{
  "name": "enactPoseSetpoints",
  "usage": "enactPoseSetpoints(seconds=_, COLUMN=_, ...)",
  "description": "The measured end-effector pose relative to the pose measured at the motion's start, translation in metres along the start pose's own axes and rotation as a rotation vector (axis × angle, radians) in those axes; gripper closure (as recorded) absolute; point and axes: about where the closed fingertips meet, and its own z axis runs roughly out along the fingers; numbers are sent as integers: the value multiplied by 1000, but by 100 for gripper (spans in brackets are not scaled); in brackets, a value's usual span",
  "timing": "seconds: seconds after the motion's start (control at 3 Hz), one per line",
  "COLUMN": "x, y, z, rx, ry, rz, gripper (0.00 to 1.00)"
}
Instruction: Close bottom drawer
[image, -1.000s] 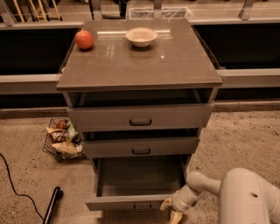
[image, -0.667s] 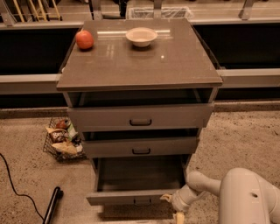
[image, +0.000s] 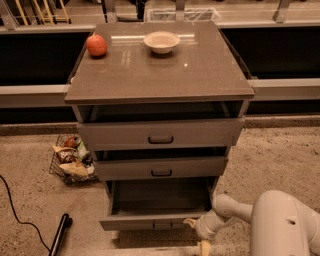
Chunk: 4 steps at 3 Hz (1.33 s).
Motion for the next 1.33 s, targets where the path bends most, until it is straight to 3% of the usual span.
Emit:
enactPoseSetpoints(seconds=0.67, x=7, y=-40, z=-32, rx=173, ry=50, rz=-52, gripper=42)
enactPoseSetpoints(seconds=1.33, x=28, y=-76, z=-39, rx=301, ry=27, rz=-15, gripper=89)
